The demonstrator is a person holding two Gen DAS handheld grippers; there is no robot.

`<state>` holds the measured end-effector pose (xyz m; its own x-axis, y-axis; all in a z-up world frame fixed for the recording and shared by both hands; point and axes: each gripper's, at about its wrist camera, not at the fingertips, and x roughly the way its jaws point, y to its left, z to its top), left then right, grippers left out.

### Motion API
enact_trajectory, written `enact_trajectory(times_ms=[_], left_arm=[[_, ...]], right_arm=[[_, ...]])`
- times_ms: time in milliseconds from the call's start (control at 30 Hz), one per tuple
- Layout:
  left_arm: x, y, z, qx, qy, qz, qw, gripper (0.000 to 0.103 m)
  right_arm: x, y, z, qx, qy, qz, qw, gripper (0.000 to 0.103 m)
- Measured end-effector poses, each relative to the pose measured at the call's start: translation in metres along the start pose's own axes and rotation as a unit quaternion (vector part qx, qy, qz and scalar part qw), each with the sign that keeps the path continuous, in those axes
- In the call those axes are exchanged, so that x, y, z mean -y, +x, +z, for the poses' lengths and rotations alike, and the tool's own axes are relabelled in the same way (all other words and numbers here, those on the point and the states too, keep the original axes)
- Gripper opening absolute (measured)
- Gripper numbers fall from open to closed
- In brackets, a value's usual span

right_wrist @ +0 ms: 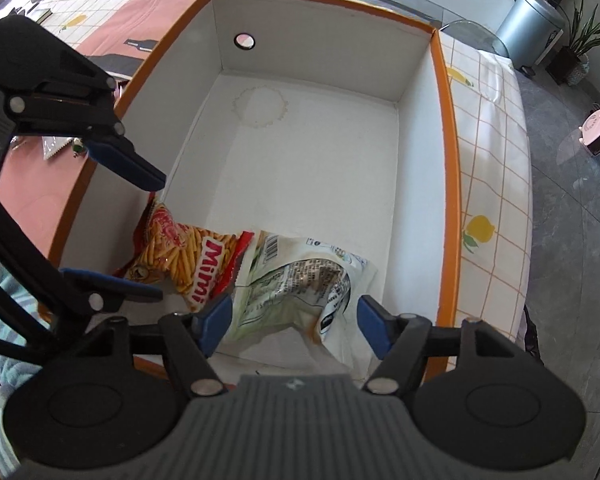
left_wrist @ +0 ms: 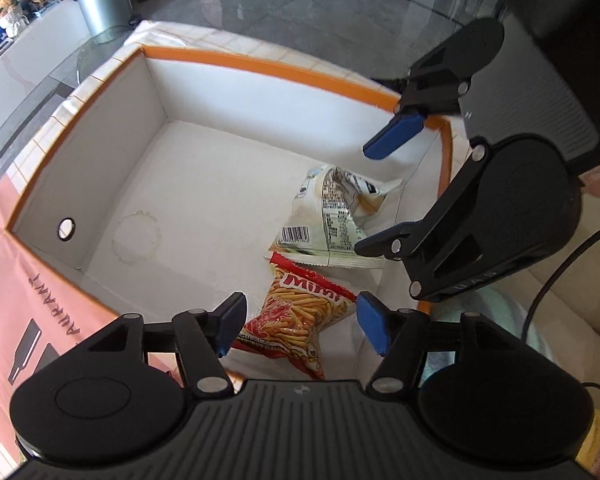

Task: Organize snacks
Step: 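Open both tools to drop the bags into the orange box, then move both open tools back toward the snack pile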

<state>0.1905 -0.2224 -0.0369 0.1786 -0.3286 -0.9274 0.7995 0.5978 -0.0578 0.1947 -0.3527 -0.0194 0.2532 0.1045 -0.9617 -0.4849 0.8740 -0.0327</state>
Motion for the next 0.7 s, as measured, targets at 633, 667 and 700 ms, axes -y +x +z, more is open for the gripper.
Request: enact_trajectory(times_ms=[633, 667, 700], left_arm=[[-0.023, -0.125, -0.109, 0.165, -0.189, 0.135, 0.9585, 0.074], [-0.027, -0.127, -0.120, 0.172, -0.206, 0.143, 0.9525, 0.074], [-0.030, -0.130, -0.130, 0.180, -0.223, 0.149, 0.9464, 0.074]], right_arm=[[-0.080, -0.078, -0.005, 0.172, 0.118, 0.029, 0.978, 0.070], [-0.088, -0.078, -0.006, 0.184, 0.120, 0.035, 0.975, 0.071], [-0.100, -0.077, -0.006, 0.199, 0.121, 0.039, 0.972, 0.071]])
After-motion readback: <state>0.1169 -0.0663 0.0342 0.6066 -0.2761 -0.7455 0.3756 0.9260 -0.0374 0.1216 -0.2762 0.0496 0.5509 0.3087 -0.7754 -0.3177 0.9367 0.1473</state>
